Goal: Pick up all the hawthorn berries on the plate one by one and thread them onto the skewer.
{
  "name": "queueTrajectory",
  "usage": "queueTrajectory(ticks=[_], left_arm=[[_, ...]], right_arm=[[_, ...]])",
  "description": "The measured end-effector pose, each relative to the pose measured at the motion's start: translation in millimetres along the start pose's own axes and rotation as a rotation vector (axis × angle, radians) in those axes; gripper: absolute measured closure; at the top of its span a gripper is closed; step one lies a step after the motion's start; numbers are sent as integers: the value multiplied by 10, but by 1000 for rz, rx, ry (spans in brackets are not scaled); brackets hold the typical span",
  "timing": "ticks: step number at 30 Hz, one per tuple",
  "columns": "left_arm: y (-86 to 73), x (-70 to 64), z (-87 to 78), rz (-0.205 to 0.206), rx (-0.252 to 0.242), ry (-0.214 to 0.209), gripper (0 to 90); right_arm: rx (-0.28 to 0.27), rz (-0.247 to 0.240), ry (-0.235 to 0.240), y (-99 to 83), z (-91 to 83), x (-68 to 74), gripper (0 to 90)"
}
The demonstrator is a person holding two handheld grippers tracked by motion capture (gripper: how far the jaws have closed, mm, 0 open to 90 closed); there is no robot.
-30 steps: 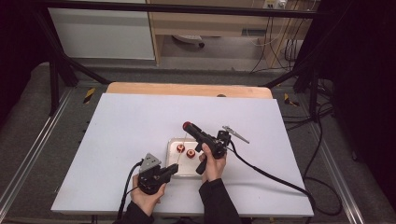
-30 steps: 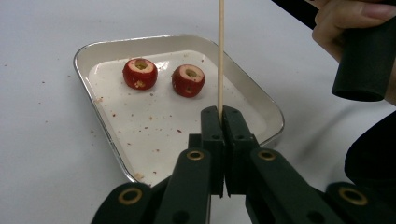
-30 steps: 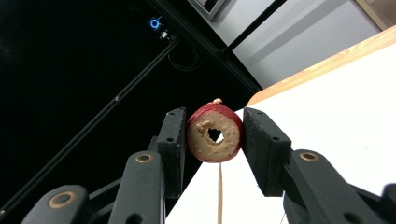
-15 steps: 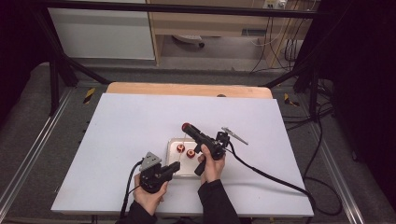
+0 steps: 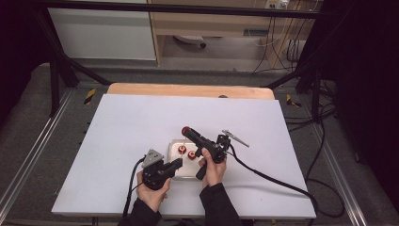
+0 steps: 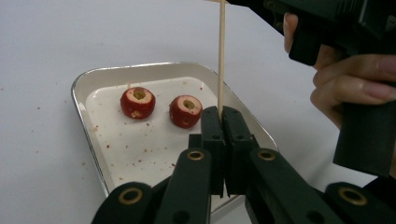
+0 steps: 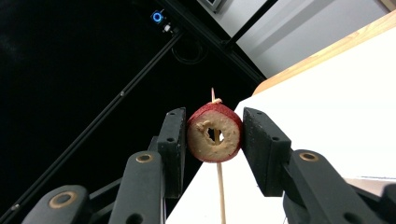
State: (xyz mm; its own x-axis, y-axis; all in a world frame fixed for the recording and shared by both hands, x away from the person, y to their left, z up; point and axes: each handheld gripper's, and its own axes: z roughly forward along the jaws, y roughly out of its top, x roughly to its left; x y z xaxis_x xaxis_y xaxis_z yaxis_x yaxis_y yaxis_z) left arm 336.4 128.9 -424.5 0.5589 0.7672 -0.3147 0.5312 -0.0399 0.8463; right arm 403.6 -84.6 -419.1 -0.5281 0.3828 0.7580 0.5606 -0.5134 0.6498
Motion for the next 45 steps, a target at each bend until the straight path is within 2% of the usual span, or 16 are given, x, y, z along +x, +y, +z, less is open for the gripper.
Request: queueTrajectory(ticks=[6,8,16,19,28,33,37,39,42,45], left_arm=[[46,-14,28,27,-5,0,887],[82,-9,20,23,-18,-2,888],[206,27,36,37,-21,0,888],[239,37,46,48,-16,1,888],[238,82,69,63,-2,-13,888],[215,109,47,101,3,-16,887],[183,162,-26,140,27,-18,886],[167,202,-73,155,37,-15,886],[136,261,-138,176,61,-11,887],[97,317,-209,207,97,0,887]], right_arm=[[10,-7,0,-7,-15,18,614],[21,-8,1,-13,-16,17,615],[67,-10,7,-113,-32,19,615],[83,-29,3,-142,-39,20,615],[127,-56,-15,-197,-50,11,614],[148,-71,-24,-199,-57,20,598],[162,-151,-62,-151,-102,61,464],[187,-186,-79,-103,-136,71,381],[258,-256,-116,-33,-186,66,271],[353,-331,-166,19,-230,63,187]])
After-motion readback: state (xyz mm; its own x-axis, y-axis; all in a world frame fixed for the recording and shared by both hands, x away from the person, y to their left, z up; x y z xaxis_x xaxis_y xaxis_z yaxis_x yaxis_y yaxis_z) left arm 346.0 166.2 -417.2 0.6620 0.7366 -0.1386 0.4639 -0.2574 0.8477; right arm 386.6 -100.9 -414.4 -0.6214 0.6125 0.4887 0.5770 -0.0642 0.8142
